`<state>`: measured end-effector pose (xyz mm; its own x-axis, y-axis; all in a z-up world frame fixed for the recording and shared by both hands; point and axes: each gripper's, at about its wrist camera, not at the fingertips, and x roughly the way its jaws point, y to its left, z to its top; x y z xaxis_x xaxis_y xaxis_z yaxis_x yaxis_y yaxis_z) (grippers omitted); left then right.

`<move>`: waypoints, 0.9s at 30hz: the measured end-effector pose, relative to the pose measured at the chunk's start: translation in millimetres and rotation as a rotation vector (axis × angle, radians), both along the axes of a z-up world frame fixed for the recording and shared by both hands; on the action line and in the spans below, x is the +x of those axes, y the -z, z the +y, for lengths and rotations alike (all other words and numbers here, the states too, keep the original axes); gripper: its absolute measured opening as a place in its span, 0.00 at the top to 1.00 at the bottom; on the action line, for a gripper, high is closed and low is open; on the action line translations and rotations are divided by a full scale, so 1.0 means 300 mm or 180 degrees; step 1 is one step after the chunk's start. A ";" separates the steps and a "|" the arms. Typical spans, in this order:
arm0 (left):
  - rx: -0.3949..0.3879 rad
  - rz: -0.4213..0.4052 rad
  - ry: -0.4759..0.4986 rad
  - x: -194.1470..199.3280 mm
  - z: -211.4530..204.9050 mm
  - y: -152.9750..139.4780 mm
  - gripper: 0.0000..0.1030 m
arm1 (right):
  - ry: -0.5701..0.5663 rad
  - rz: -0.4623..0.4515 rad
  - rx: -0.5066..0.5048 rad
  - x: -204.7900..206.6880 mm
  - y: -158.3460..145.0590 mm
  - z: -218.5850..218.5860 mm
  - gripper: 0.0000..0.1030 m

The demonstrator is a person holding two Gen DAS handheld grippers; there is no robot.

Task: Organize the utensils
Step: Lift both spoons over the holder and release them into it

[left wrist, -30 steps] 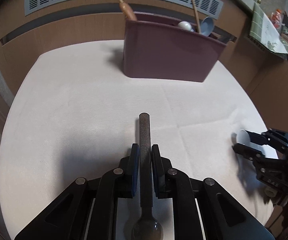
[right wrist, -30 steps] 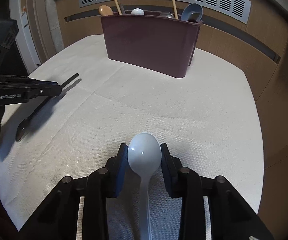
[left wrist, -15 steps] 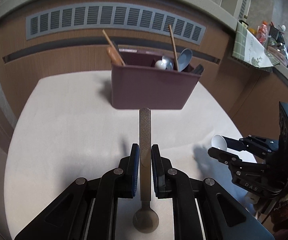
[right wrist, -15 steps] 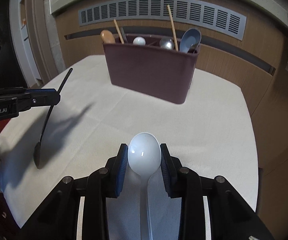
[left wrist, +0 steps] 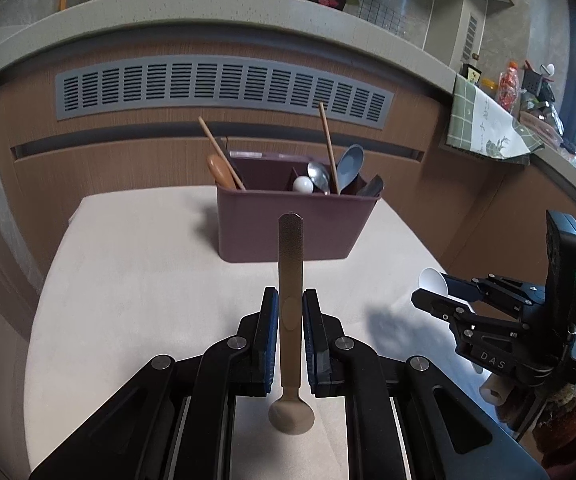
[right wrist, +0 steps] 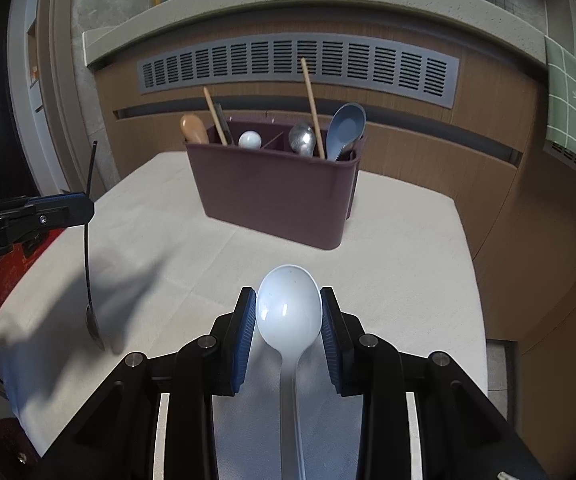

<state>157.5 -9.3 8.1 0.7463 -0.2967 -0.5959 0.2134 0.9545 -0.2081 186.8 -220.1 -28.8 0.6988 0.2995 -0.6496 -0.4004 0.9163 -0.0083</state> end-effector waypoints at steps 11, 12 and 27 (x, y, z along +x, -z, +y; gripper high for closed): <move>-0.0177 -0.0661 -0.0046 0.018 0.027 -0.284 0.88 | 0.0187 -0.0670 0.0399 0.033 -0.255 -0.035 0.72; -0.0201 -0.0810 -0.0043 0.022 0.031 -0.338 0.88 | 0.0205 -0.0919 0.0511 0.032 -0.344 -0.042 0.72; -0.0500 -0.1592 -0.0425 0.303 0.089 -0.453 0.88 | 0.0208 -0.1724 0.1297 0.244 -0.615 -0.030 0.71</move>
<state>248.3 17.4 144.1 0.9648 -0.2368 -0.1145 0.2019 0.9458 -0.2545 260.0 -229.2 155.6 0.9187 0.3922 -0.0471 -0.3807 0.9109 0.1589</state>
